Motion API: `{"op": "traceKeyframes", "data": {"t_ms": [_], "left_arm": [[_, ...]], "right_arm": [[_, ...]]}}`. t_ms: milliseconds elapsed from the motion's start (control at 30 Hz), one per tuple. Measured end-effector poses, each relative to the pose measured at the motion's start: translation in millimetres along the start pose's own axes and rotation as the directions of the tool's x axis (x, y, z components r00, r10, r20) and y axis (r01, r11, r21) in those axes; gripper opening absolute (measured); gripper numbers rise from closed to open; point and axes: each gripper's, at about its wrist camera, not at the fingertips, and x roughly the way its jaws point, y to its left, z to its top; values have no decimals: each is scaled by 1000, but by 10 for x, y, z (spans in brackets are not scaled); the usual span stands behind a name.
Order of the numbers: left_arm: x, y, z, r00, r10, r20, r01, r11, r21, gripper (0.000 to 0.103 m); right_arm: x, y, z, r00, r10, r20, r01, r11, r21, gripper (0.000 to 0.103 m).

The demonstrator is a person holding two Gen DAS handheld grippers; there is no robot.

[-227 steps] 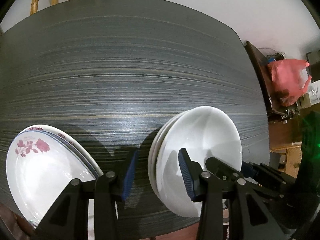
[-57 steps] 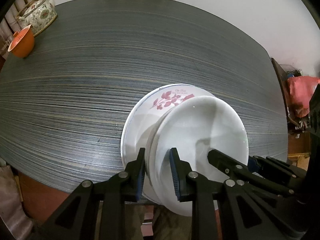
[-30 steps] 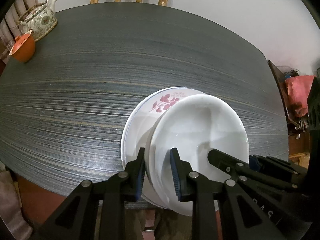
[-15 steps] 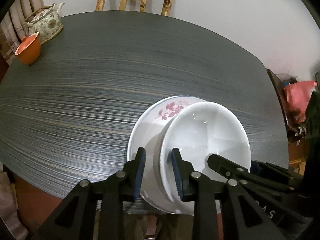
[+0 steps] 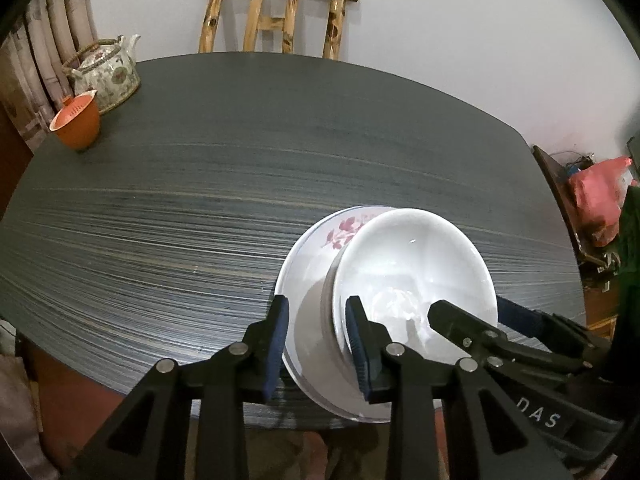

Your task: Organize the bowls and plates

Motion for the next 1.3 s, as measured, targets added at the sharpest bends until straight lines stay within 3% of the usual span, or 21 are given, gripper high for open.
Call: {"op": "traceKeyframes", "data": {"t_ms": [400, 667, 733, 1000, 1300], "left_arm": [[-442, 34, -242, 988, 49, 148, -57, 997, 46, 36], [-582, 123, -490, 972, 129, 195, -140, 989, 46, 36], [-616, 130, -559, 966, 149, 209, -163, 985, 53, 36], [-665, 111, -682, 964, 163, 209, -181, 981, 67, 37], [-710, 74, -765, 964, 166, 207, -183, 981, 66, 44]], "right_arm": [[-307, 121, -152, 994, 9, 109, -6, 1000, -20, 82], [-559, 256, -334, 976, -45, 214, 59, 996, -61, 85], [-620, 280, -391, 969, -60, 240, 78, 995, -67, 92], [-723, 316, -591, 956, -80, 281, 100, 993, -58, 96], [-764, 324, -741, 951, -84, 299, 106, 993, -60, 97]]}}
